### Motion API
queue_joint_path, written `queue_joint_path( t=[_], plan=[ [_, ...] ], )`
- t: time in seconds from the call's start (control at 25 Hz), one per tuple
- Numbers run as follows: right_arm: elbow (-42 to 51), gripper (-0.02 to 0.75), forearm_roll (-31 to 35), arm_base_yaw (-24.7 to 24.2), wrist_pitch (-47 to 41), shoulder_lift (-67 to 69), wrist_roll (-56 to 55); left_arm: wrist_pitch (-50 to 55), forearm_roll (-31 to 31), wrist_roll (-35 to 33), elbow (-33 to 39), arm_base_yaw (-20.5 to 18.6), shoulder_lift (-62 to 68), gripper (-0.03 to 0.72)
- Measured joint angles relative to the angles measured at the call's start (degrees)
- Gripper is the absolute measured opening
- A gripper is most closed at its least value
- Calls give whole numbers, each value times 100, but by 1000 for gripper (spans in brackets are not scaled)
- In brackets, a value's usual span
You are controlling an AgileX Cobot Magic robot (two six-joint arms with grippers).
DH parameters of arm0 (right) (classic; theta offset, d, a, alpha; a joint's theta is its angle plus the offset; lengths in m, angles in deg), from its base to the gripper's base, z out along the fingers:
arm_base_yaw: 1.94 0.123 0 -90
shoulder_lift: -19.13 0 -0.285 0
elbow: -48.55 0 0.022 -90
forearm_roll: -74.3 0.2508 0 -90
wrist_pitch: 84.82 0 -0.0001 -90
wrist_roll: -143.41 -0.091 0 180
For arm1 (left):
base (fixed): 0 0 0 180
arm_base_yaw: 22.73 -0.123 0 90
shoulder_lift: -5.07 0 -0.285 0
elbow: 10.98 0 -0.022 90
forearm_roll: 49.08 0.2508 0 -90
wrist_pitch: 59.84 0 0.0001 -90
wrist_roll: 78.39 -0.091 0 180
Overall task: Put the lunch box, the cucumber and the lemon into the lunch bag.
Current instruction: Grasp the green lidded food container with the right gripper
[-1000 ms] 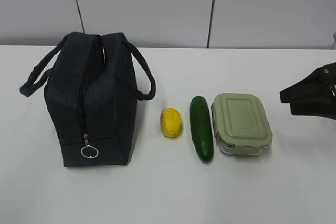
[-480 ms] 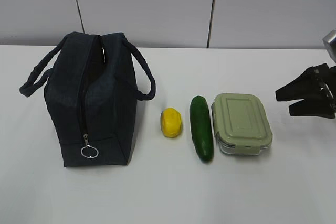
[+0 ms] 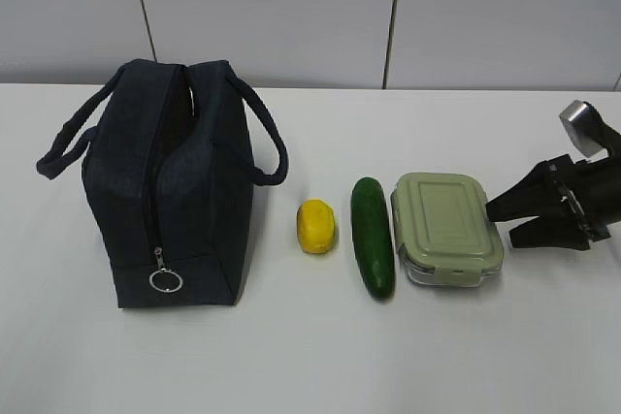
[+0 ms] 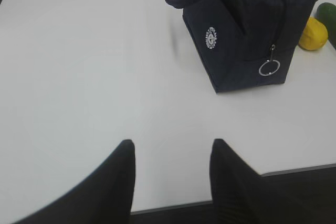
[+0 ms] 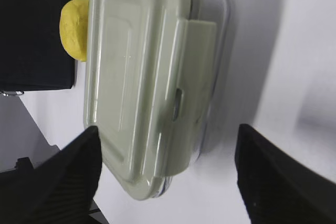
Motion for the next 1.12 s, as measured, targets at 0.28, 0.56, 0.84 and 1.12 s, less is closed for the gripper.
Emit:
queue_joint_path(
  t=[0.28,0.56,0.84,1.12],
  plan=[
    [-471,589,22,173,0,324,46,0,0,0,0,0,0,321],
    [-571,589,236,208,11,551,34,0,0,0,0,0,0,321],
    [-571,589,321,231,11,563,-206,0,0,0,0,0,0,321],
    [-571,580,181,282,11,563,-392,0,0,0,0,0,0,321]
  ],
)
